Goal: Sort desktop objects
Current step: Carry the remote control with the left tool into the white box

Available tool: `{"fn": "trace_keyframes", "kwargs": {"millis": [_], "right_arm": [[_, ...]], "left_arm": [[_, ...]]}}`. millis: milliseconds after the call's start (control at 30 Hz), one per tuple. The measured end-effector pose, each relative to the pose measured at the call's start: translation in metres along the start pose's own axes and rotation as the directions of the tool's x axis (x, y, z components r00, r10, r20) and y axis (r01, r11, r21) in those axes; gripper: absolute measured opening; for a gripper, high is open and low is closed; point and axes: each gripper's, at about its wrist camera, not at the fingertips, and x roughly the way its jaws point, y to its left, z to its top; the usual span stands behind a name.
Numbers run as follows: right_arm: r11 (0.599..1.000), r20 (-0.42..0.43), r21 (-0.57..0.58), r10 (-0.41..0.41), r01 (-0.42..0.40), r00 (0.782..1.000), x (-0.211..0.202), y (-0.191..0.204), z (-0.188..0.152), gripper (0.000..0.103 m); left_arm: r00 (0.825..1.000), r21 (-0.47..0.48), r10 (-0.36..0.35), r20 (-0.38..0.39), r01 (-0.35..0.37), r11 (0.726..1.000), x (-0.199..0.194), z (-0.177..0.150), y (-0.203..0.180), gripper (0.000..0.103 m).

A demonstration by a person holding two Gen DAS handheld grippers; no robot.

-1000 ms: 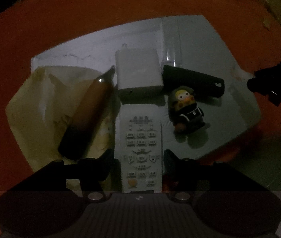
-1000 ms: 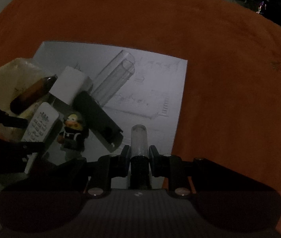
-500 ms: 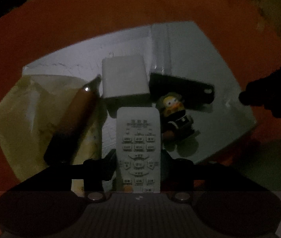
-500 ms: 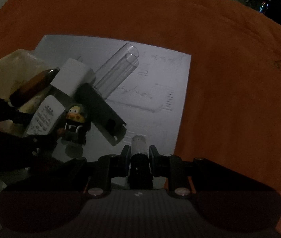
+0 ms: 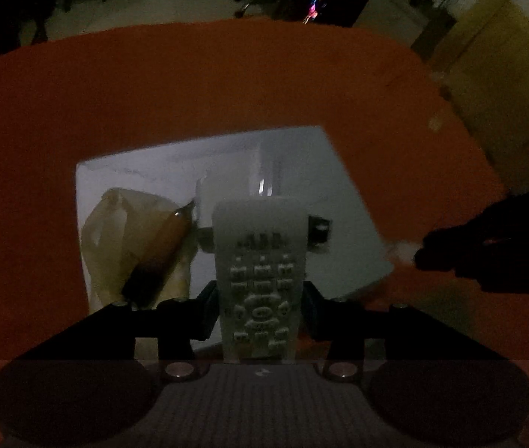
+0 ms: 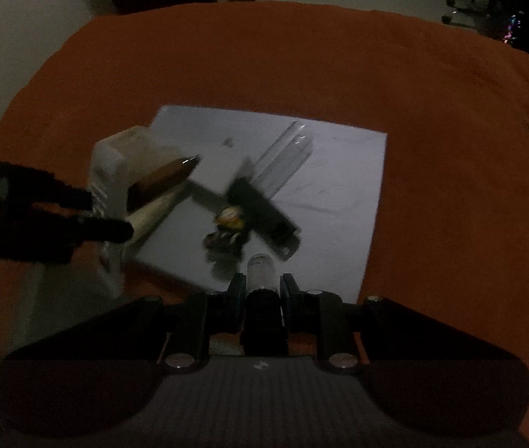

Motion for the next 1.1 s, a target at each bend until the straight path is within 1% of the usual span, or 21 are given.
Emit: {"fn": "trace_keyframes", "kwargs": {"millis": [67, 200, 367, 500, 567, 733, 800, 933, 1000, 1100], "right_arm": [[1.0, 0.005, -0.019, 0.015, -0.014, 1.0, -0.009, 0.007, -0.008, 0.022], [0.998, 0.011, -0.049, 0.047, -0.046, 0.999, -0.023, 0.022, -0.019, 0.022], [0.995, 0.018, -0.08, 0.068, -0.067, 0.998, -0.037, 0.036, -0.032, 0.022], [0.992, -0.009, -0.086, 0.09, -0.09, 0.996, -0.04, 0.042, -0.047, 0.022], [0.991, -0.037, -0.088, 0.099, -0.101, 0.994, -0.035, 0.045, -0.056, 0.022], [0.989, -0.108, -0.099, 0.102, -0.113, 0.989, -0.021, 0.053, -0.079, 0.022], [0.982, -0.128, -0.15, 0.098, -0.117, 0.987, -0.015, 0.062, -0.088, 0.022], [0.959, -0.169, -0.256, 0.08, -0.122, 0.982, 0.005, 0.079, -0.112, 0.022], [0.938, -0.179, -0.326, 0.063, -0.12, 0.982, 0.017, 0.085, -0.124, 0.022], [0.899, -0.185, -0.424, 0.034, -0.111, 0.982, 0.036, 0.094, -0.139, 0.022]], "left_arm": [[1.0, 0.018, -0.008, 0.009, 0.008, 1.0, -0.015, -0.003, -0.005, 0.04], [0.998, 0.03, -0.047, 0.033, 0.046, 0.999, -0.032, -0.012, -0.014, 0.04], [0.994, 0.065, -0.103, 0.035, 0.101, 0.993, -0.051, -0.031, -0.025, 0.04], [0.988, 0.094, -0.148, 0.035, 0.144, 0.985, -0.066, -0.046, -0.034, 0.04], [0.985, 0.108, -0.17, 0.034, 0.165, 0.98, -0.073, -0.054, -0.039, 0.04], [0.991, 0.11, -0.129, -0.04, 0.133, 0.985, -0.052, -0.09, -0.042, 0.04], [0.992, 0.11, -0.108, -0.067, 0.115, 0.987, -0.042, -0.103, -0.041, 0.04], [0.981, 0.125, -0.089, -0.17, 0.111, 0.986, -0.014, -0.129, -0.038, 0.04], [0.975, 0.145, -0.079, -0.207, 0.111, 0.983, -0.004, -0.14, -0.04, 0.04], [0.966, 0.145, -0.071, -0.248, 0.11, 0.983, 0.014, -0.151, -0.04, 0.04]]}}
